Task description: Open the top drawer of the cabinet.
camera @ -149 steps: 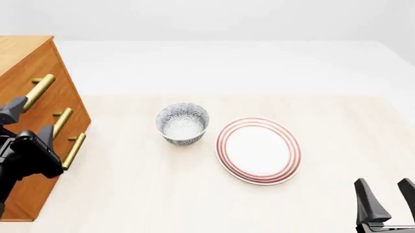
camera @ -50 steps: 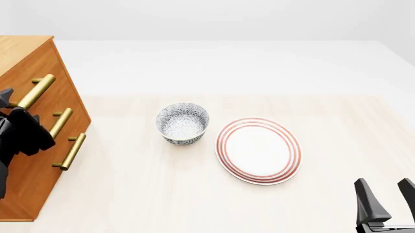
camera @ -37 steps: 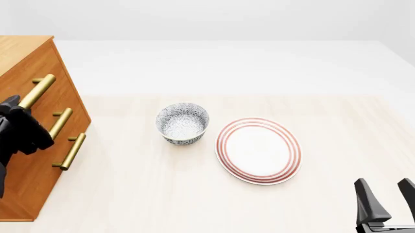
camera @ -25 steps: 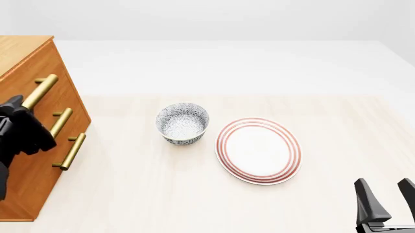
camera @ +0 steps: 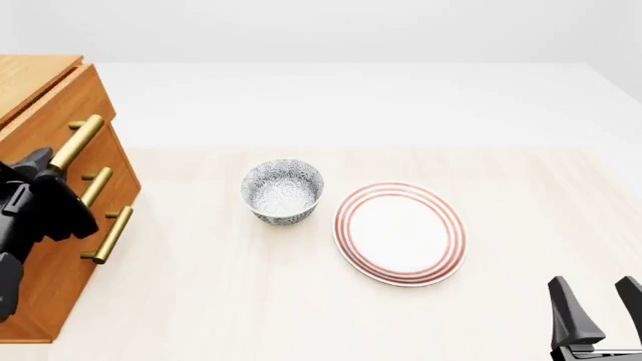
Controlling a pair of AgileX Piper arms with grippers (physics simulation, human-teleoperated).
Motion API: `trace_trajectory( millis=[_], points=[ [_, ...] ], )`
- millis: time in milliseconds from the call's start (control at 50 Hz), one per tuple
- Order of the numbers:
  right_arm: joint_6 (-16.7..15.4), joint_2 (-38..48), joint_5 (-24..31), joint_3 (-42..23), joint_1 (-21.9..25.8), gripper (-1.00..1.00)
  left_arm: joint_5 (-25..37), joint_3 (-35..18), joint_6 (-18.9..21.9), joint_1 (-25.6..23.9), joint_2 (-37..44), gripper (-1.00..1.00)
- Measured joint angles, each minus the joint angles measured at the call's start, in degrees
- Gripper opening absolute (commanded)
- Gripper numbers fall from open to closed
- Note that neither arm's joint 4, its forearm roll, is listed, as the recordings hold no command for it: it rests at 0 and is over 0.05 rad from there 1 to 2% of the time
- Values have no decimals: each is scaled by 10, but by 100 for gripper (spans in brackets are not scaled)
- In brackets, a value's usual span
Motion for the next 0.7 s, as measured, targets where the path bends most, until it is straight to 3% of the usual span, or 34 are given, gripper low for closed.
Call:
trace_trajectory(
  millis=[700],
  points=[
    [0,0,0,0,0,100,-30,14,8,-37,2,-100]
  ],
)
